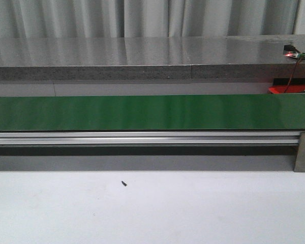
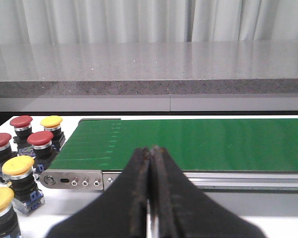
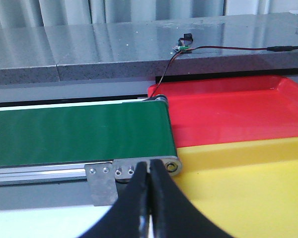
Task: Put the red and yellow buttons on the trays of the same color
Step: 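Lower the left gripper over a yellow button in the cluster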
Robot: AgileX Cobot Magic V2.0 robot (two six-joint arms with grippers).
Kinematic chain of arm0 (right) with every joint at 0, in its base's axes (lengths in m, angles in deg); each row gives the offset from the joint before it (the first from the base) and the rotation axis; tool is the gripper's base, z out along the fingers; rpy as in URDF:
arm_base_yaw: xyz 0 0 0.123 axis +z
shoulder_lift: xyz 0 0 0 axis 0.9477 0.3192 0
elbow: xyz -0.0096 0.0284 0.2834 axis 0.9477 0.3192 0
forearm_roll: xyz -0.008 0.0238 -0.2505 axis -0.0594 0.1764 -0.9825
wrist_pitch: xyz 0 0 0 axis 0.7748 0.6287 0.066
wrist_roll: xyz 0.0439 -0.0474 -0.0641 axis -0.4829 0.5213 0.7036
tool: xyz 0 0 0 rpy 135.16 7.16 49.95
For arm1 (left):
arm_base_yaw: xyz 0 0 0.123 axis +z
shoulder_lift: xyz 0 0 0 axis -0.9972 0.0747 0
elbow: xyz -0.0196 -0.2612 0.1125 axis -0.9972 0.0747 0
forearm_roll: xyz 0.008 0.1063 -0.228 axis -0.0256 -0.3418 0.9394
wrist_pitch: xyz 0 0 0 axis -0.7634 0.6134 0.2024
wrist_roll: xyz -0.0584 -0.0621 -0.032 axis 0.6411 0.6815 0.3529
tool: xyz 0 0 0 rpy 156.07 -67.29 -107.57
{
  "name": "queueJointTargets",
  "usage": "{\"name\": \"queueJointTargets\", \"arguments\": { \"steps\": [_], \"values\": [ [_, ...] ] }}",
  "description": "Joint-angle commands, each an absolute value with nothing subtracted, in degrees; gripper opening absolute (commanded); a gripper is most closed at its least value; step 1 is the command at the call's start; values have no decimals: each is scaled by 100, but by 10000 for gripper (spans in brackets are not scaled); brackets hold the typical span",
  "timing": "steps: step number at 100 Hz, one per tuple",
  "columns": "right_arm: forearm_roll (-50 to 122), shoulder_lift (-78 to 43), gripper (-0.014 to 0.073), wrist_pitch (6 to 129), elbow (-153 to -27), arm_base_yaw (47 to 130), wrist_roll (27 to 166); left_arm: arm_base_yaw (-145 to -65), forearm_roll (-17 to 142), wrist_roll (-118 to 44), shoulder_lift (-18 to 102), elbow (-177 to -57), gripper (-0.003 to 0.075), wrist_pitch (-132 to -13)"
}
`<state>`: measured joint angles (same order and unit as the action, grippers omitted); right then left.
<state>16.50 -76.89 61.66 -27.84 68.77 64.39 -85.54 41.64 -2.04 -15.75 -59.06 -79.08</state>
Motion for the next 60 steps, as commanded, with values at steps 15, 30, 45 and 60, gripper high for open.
{"name": "queueJointTargets", "arguments": {
  "steps": [15, 30, 45, 60],
  "values": [
    [1596, -7786, -68, 5750, -2894, 6872, 6452, -8544, 4204, -207, -1771, -5673, -20, -8375],
    [1596, -7786, -68, 5750, -2894, 6872, 6452, -8544, 4194, -207, -1771, -5673, -20, -8755],
    [1596, -7786, -68, 5750, -2894, 6872, 6452, -8544, 4194, -207, -1758, -5895, -20, -9195],
    [1596, -7786, -68, 5750, -2894, 6872, 6452, -8541, 4194, -207, -1523, -6486, -20, -8656]
  ]
}}
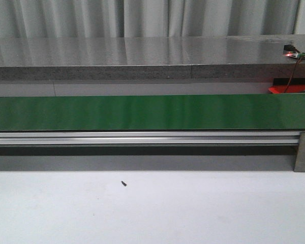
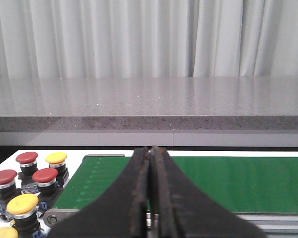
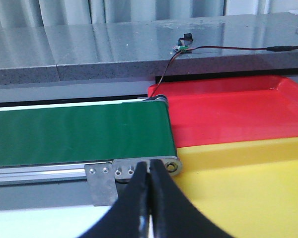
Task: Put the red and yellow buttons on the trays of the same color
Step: 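Lower the left gripper over a yellow button in the cluster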
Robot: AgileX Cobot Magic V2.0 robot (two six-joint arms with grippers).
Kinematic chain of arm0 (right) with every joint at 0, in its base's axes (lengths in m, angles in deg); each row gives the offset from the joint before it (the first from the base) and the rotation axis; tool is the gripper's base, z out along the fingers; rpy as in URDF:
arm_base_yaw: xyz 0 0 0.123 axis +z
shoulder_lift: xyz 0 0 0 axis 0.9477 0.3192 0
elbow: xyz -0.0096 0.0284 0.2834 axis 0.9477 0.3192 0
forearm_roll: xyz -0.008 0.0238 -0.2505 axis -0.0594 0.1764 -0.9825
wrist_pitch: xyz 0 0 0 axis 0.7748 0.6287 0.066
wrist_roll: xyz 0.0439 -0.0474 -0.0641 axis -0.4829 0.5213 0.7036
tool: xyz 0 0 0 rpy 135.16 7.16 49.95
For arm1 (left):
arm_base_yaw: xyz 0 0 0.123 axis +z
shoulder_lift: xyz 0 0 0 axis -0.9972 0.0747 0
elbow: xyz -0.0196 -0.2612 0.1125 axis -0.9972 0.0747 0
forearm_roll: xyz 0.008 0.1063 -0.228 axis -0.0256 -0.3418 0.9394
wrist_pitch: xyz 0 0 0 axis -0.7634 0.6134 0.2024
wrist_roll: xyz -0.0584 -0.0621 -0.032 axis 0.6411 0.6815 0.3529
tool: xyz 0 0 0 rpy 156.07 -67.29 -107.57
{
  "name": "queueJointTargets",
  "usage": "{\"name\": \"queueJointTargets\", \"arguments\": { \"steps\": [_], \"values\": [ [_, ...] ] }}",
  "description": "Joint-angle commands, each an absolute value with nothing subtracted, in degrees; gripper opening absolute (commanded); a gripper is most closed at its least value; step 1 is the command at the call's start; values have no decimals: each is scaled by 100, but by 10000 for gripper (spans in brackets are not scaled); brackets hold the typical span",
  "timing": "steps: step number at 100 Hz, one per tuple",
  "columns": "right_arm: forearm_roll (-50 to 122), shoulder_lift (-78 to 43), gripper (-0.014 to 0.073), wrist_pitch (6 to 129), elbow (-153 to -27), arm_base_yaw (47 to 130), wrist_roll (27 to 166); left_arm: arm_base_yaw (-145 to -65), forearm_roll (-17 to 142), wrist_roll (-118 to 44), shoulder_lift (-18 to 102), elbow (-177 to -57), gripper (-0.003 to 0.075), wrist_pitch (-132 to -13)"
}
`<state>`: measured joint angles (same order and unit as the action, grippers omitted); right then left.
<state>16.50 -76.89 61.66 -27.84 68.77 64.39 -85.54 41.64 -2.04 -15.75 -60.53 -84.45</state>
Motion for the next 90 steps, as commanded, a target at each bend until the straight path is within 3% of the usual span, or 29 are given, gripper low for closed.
{"name": "queueJointTargets", "arguments": {
  "steps": [1, 47, 54, 61, 62, 73, 80, 90],
  "values": [
    [1596, -7786, -68, 5750, -2894, 6872, 6452, -8541, 4194, -207, -1503, -6517, -20, -8611],
    [1596, -7786, -68, 5750, -2894, 6872, 6452, -8541, 4278, -207, 468, -8313, 10, -7358],
    [1596, -7786, -68, 5750, -2894, 6872, 6452, -8541, 4278, -207, 808, -8522, 104, -7236],
    [1596, -7786, -68, 5750, -2894, 6872, 6452, -8541, 4307, -207, 1116, -8689, 247, -7202],
    [1596, -7786, -68, 5750, -2894, 6872, 6452, -8541, 4310, -207, 1170, -8720, 295, -7202],
    [1596, -7786, -68, 5750, -2894, 6872, 6452, -8541, 4310, -207, 1457, -8841, 501, -7269],
    [1596, -7786, -68, 5750, -2894, 6872, 6452, -8541, 4310, -207, 1548, -8830, 555, -7295],
    [1596, -7786, -68, 5750, -2894, 6872, 6452, -8541, 4310, -207, 1689, -8830, 554, -7404]
  ]
}}
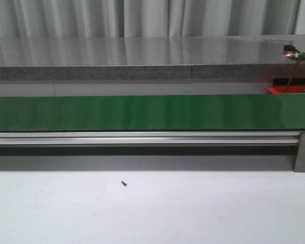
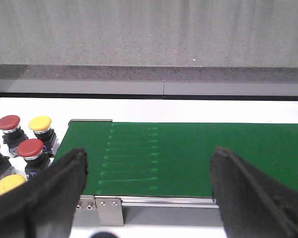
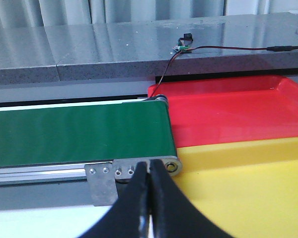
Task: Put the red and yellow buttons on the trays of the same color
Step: 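Lower the left gripper over a yellow button in the cluster, then grasp the yellow button with the left gripper and carry it over the belt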
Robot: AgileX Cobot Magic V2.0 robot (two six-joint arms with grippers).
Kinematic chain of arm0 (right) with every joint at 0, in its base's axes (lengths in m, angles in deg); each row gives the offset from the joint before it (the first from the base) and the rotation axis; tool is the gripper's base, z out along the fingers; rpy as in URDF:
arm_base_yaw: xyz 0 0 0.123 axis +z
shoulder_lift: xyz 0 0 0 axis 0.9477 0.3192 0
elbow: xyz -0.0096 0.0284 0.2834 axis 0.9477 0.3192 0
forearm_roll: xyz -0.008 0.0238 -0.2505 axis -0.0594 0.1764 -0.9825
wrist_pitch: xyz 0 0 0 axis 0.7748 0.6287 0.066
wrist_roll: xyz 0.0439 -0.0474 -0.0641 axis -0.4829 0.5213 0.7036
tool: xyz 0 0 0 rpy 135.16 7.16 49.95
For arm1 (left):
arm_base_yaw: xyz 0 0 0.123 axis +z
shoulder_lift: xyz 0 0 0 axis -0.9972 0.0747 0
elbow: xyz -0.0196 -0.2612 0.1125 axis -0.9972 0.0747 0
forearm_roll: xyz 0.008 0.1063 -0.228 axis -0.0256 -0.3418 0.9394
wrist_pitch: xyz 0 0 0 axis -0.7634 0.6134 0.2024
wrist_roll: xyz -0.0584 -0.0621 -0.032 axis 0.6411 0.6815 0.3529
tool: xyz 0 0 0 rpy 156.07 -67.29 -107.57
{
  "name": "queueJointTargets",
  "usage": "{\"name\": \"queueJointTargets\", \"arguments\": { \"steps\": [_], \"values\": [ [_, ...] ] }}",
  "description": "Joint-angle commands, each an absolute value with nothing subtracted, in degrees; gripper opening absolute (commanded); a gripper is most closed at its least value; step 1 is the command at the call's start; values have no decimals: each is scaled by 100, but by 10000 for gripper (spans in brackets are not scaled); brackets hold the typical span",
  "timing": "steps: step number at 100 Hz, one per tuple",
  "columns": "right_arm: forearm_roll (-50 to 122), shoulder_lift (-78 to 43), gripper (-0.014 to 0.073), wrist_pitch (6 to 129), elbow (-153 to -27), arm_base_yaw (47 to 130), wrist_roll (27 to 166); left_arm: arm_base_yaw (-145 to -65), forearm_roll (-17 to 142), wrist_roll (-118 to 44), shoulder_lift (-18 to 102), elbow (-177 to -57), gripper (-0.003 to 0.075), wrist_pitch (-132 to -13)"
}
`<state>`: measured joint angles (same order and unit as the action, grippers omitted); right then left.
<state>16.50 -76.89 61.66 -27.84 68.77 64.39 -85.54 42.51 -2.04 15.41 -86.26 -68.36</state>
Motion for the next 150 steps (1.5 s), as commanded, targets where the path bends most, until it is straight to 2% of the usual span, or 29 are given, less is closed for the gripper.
{"name": "queueJointTargets", "arguments": {
  "steps": [1, 29, 47, 70, 86, 150],
  "values": [
    [1596, -7786, -68, 5750, -2894, 6872, 6452, -8541, 4310, -207, 1700, -8830, 554, -7423],
    [1596, -7786, -68, 5750, -2894, 6872, 6452, -8314, 4517, 25, 2131, -8830, 531, -7405],
    [1596, -7786, -68, 5750, -2894, 6872, 6452, -7545, 4559, 879, 2685, -8972, 529, -6981],
    [1596, -7786, -68, 5750, -2894, 6872, 6452, -6370, 4642, 926, 3582, -9793, 529, -5832],
    [1596, -7786, -68, 5750, -2894, 6872, 6452, -5889, 4642, 926, 4326, -10389, 529, -5165],
    [1596, -7786, -68, 5750, -2894, 6872, 6452, -5668, 4264, 929, 6761, -11556, 529, -4430]
  ]
}}
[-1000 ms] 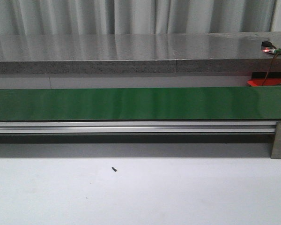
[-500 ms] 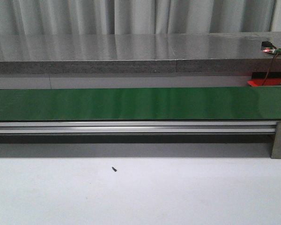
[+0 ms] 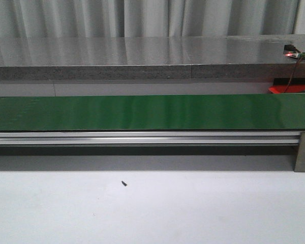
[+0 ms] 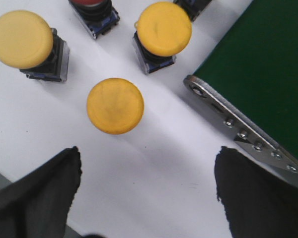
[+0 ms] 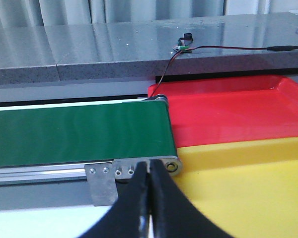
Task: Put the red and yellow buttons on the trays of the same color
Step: 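Grasp the yellow button with the left gripper and carry it over the belt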
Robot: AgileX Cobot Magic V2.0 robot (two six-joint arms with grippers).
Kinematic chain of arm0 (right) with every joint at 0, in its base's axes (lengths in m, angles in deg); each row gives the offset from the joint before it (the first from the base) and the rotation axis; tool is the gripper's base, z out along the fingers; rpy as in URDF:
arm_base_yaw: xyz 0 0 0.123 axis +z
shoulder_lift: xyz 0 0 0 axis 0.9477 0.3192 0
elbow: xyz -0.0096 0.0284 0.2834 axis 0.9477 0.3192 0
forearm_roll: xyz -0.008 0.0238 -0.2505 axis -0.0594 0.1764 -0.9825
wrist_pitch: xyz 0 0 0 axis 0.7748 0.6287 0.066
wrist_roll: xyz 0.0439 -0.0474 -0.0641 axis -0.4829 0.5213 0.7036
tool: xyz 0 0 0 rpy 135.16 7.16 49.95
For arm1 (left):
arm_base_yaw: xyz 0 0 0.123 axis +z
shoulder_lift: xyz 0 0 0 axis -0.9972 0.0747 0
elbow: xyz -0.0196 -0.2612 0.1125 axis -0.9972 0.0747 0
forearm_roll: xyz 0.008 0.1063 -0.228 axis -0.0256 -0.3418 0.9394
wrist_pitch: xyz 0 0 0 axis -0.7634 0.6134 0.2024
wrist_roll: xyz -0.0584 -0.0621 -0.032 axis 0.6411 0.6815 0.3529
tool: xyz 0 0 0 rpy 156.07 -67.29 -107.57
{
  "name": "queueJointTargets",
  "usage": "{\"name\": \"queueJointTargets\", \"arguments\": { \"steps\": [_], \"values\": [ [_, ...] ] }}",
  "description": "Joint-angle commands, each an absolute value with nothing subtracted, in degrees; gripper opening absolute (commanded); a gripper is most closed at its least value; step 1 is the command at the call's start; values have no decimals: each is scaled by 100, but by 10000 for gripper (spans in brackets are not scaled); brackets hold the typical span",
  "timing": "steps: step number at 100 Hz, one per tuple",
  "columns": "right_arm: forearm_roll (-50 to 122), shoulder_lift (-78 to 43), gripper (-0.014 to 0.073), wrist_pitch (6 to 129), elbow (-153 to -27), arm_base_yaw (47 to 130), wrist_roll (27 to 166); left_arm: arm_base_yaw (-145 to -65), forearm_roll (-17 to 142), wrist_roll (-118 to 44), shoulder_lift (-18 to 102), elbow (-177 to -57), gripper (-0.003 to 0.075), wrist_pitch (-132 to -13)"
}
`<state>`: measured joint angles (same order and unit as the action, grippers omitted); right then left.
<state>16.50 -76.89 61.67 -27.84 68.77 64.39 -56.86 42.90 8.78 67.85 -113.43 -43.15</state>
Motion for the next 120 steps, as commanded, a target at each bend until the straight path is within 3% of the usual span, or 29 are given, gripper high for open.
{"name": "queueJointTargets", "arguments": {
  "steps": [1, 23, 120],
  "values": [
    [1596, -7786, -68, 5750, -2894, 6872, 6452, -5668, 4263, 929, 6776, -11556, 529, -4430],
    [1596, -7786, -68, 5750, -2894, 6872, 6452, -5659, 3619, 1407, 6788, -11565, 529, -4571],
    [1596, -7786, -68, 5750, -2894, 6872, 6452, -5547, 3665, 1491, 8006, -11738, 512, -5392]
  ]
}}
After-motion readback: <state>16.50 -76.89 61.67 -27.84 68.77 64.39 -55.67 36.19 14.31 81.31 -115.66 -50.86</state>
